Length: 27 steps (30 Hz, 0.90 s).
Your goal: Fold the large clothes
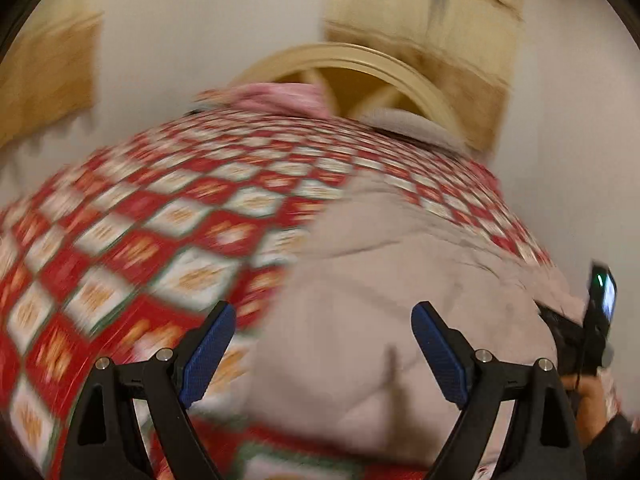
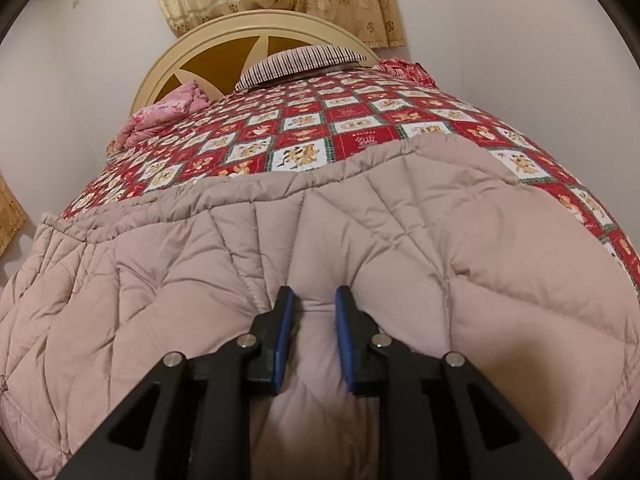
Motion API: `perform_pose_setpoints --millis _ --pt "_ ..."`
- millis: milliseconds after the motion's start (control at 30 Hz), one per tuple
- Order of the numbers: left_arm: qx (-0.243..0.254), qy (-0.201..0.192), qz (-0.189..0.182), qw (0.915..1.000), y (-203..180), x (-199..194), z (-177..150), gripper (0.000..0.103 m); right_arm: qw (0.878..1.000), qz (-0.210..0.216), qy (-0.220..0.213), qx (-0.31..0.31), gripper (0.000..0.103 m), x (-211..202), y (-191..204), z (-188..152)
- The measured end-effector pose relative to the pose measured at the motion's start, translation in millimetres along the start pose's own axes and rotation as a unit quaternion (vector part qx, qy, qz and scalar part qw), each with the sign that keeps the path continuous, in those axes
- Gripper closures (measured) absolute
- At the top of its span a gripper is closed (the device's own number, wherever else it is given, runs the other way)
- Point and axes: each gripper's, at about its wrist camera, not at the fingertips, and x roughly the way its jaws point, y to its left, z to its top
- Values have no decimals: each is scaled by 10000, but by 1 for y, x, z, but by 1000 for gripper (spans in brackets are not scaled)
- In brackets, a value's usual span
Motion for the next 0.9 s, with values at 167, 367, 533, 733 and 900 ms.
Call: perform_pose_setpoints --millis 167,367,533,733,900 --pt "-1282 22 -455 9907 28 -2 -30 13 9993 -307 121 -174 80 -2 10 4" --pt "-941 168 -678 9931 -4 17 -44 11 9982 -44 -591 -110 76 -66 44 15" --pt "-1219 2 -537 9911 -2 38 -34 8 9972 612 -239 -369 76 -51 99 22" --pt "-1209 2 -694 9902 8 30 -56 7 9959 771 460 -85 86 27 105 -13" --pt "-2116 231 -824 9736 32 46 -62 7 9948 851 566 5 87 32 100 -12"
